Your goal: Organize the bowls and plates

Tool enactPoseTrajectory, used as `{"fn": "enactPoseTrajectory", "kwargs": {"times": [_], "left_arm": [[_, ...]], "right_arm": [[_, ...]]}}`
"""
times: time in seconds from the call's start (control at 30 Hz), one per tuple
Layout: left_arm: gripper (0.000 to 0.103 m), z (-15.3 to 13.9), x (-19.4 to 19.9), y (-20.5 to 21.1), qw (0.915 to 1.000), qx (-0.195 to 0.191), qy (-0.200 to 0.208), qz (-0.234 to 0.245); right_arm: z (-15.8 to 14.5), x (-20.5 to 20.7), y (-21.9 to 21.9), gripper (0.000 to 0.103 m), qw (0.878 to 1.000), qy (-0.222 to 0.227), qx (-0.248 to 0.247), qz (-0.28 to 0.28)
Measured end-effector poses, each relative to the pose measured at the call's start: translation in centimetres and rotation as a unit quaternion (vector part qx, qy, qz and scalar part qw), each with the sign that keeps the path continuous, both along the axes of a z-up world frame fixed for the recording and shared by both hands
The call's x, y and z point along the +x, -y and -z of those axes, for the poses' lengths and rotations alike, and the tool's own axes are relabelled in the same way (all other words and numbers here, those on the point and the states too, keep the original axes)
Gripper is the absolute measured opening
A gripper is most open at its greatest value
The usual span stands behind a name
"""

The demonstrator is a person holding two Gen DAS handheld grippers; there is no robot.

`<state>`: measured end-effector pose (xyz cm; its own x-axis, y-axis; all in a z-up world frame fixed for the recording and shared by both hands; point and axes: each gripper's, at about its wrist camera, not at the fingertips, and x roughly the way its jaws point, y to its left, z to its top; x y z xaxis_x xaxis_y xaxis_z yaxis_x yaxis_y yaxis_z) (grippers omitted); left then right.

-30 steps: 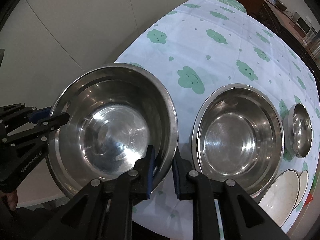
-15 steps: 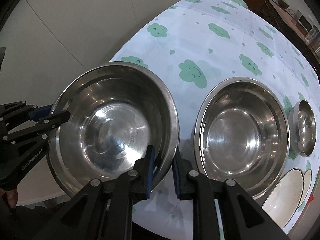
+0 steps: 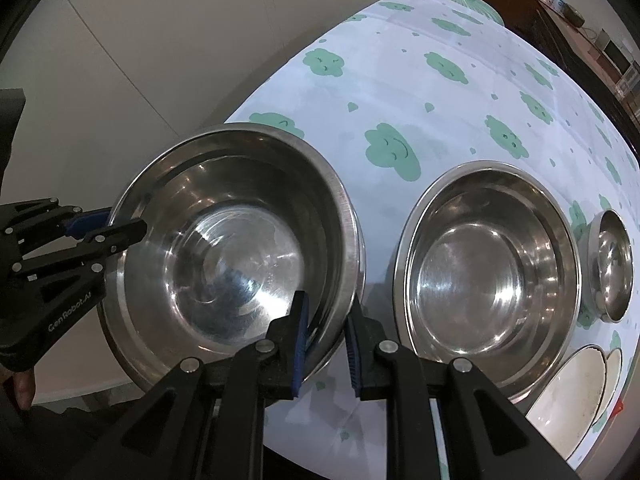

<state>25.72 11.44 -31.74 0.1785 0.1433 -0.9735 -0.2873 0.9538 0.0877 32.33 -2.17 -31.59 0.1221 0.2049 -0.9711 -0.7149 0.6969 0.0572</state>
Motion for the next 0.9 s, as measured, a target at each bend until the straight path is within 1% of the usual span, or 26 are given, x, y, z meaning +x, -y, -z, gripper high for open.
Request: {"fn": "enactPoseTrajectory", "kwargs": {"times": [0.3,0.57,0.67,0.77,0.8,0.9], "left_arm": [[0.017,0.06,-0.01,-0.02,1.0000,0.003,-0.001,-0.004],[0.018,0.10,0.07,0.03,1.0000,0.003,-0.004,-0.005],[0.020,0.00,0.11,0.12,0.9999,0.010,-0.003,-0.002],[0.020,-0.20,0.19,0.48,0.9999,0.007,0.002,0.009],[0.020,-0.20,0.20,0.63,0.9999,0.009,0.001,0.011],[0.020,-0.13,0.24,0.48,0.9999,0.007,-0.001,0.009]], "right_arm": [[-0.06,-0.34,-0.07,0.021,1.000,0.009,-0.001,-0.012],[-0.07,-0.27,-0.02,0.022,1.000,0.004,0.004,-0.009],[-0.11,-0.20,-0.01,0.022,1.000,0.003,0.007,-0.008],[-0.14,-0.13,0.12,0.033,1.000,-0.003,0.014,-0.004],[-0.10,-0.14,0.09,0.035,1.000,-0.003,0.013,-0.004],[-0.06,-0.03,0.18,0.035,1.000,-0.002,0.013,-0.004]]}}
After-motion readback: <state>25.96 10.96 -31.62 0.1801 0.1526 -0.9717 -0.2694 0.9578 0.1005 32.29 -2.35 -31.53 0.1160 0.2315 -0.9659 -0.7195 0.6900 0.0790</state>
